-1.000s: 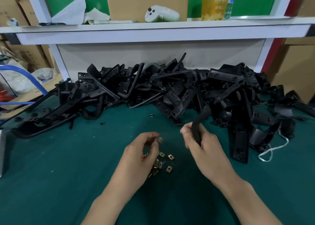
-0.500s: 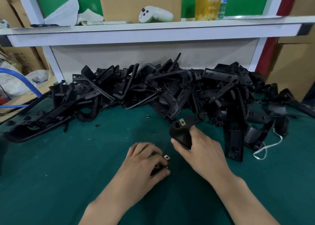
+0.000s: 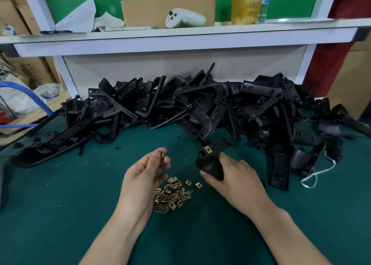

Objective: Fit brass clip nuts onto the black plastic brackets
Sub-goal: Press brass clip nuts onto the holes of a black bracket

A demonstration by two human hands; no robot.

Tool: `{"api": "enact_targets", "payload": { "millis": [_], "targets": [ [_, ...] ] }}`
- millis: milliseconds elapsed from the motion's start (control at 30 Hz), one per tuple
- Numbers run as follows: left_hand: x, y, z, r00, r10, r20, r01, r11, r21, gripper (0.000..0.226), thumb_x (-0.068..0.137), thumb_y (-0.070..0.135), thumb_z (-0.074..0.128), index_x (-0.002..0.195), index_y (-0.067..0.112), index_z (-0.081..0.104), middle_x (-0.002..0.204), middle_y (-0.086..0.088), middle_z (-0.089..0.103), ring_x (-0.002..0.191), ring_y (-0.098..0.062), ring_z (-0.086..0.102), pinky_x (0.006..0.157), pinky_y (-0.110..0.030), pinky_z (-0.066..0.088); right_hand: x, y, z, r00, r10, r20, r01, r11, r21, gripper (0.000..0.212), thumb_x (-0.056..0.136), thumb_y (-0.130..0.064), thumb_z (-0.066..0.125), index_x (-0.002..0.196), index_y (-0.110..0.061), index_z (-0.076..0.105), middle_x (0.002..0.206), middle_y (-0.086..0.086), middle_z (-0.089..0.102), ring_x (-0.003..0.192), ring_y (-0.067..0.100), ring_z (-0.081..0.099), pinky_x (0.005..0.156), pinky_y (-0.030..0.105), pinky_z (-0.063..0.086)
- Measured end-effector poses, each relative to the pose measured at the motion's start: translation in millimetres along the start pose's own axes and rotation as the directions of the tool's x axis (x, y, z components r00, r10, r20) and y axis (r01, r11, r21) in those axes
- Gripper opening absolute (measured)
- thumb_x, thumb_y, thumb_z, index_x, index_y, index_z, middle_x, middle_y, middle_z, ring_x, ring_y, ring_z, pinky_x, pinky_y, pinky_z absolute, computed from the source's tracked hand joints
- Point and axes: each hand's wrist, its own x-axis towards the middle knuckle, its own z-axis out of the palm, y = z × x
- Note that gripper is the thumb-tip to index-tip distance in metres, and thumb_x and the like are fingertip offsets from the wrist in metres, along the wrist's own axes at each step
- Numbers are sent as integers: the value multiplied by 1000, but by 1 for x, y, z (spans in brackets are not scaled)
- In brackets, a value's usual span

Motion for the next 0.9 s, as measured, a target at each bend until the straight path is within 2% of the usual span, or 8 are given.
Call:
{"api": "enact_targets", "payload": {
  "millis": [100, 233, 367, 533, 800, 900],
  "targets": [
    [0, 1, 0, 1000, 10, 5, -9, 1000, -9, 30, 83, 38, 63, 99, 18, 77, 87, 1, 71, 81, -9, 66, 78, -31, 47, 0, -1, 0, 1000, -4, -5, 4, 1000, -1, 41, 87, -70, 42, 90, -29, 41, 76, -13, 56, 60, 9, 32, 62, 25, 26],
    [-1, 2, 2, 999, 1, 42, 0, 1000, -23, 28, 84, 40, 61, 94, 22, 81, 89, 1, 71, 78, -9, 64, 78, -32, 47, 0, -1, 0, 1000, -6, -10, 6, 1000, 2, 43, 87, -71, 41, 92, -29, 44, 81, -12, 62, 62, 8, 33, 63, 26, 27],
    [-2, 2, 4, 998, -15, 58, 17, 999, -36, 31, 86, 39, 60, 97, 17, 79, 87, 1, 70, 74, -9, 63, 77, -31, 47, 0, -2, 0, 1000, -4, -25, 4, 1000, 12, 39, 86, -70, 43, 90, -31, 38, 77, -12, 61, 57, 7, 28, 62, 26, 26],
    [-1, 2, 5, 998, -35, 61, 38, 998, -55, 31, 86, 38, 59, 96, 16, 79, 85, 2, 69, 71, -8, 63, 75, -30, 46, 0, -2, 0, 1000, -3, -15, 3, 999, 37, 38, 87, -70, 44, 90, -33, 35, 75, -18, 44, 62, 9, 33, 64, 25, 27],
    [-3, 2, 3, 998, 20, 65, -16, 998, -58, 25, 82, 29, 66, 102, 24, 81, 93, 8, 72, 77, -5, 62, 78, -29, 50, 0, -2, 0, 1000, -15, -22, 16, 999, 30, 37, 86, -69, 46, 90, -33, 36, 76, -15, 55, 61, 7, 31, 62, 23, 25],
    [-3, 3, 3, 998, 32, 61, -28, 997, -68, 26, 81, 29, 67, 102, 25, 81, 92, 10, 70, 76, -5, 61, 77, -28, 50, 0, -2, 1, 1000, -16, -24, 16, 1000, 24, 37, 86, -68, 47, 89, -33, 36, 74, -18, 45, 60, 7, 30, 58, 19, 22]
  ]
}}
